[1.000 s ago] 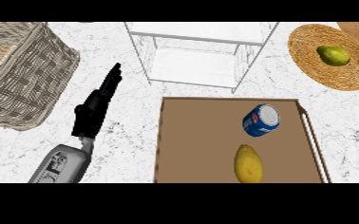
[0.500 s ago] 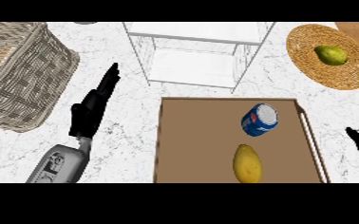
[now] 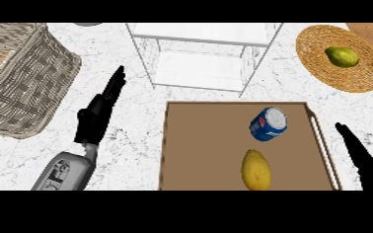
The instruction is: Pick the lemon from the tray and place it in the tiered shelf
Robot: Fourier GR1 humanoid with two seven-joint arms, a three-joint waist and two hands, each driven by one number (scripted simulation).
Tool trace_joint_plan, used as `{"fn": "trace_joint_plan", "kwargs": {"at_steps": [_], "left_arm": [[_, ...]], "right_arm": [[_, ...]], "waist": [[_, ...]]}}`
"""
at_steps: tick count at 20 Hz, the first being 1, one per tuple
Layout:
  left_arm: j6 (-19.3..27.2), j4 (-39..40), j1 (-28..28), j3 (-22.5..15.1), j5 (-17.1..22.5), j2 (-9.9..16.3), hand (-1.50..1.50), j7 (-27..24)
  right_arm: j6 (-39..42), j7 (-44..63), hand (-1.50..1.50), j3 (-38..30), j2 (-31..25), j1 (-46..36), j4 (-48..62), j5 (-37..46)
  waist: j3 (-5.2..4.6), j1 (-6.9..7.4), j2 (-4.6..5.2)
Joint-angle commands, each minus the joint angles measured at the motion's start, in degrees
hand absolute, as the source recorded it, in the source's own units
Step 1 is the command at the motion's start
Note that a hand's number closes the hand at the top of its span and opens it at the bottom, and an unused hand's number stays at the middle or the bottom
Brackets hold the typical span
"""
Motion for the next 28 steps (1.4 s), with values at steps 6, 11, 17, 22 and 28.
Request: {"fn": "trace_joint_plan", "kwargs": {"at_steps": [6,11,17,22,28], "left_arm": [[0.86,0.11,0.85,-0.27,-1.30,-1.43,0.00,-0.36],[1.41,-1.09,3.15,-0.47,-2.19,-1.43,0.00,-0.77],[-1.81,-0.95,-0.96,1.69,-0.25,0.15,0.00,2.28],[-1.45,-0.45,2.58,1.62,-1.36,-0.29,0.00,-1.65],[-3.06,0.12,1.46,3.53,-0.55,0.92,0.00,-0.75]], "right_arm": [[5.11,13.99,-1.50,4.92,12.27,-4.44,4.67,10.91],[7.84,14.00,-1.50,7.63,17.61,-0.29,3.93,17.62],[14.65,14.01,-1.50,4.58,24.80,-3.63,9.09,19.02],[15.56,14.01,-1.50,7.73,30.77,-1.59,12.76,25.39],[21.14,13.99,-1.50,6.44,38.69,-2.60,16.03,29.40]], "waist": [[-0.01,-0.28,0.12],[0.04,-1.24,-0.26],[0.09,-0.85,-0.03],[0.17,-0.82,-0.07],[0.18,-0.63,-0.05]]}}
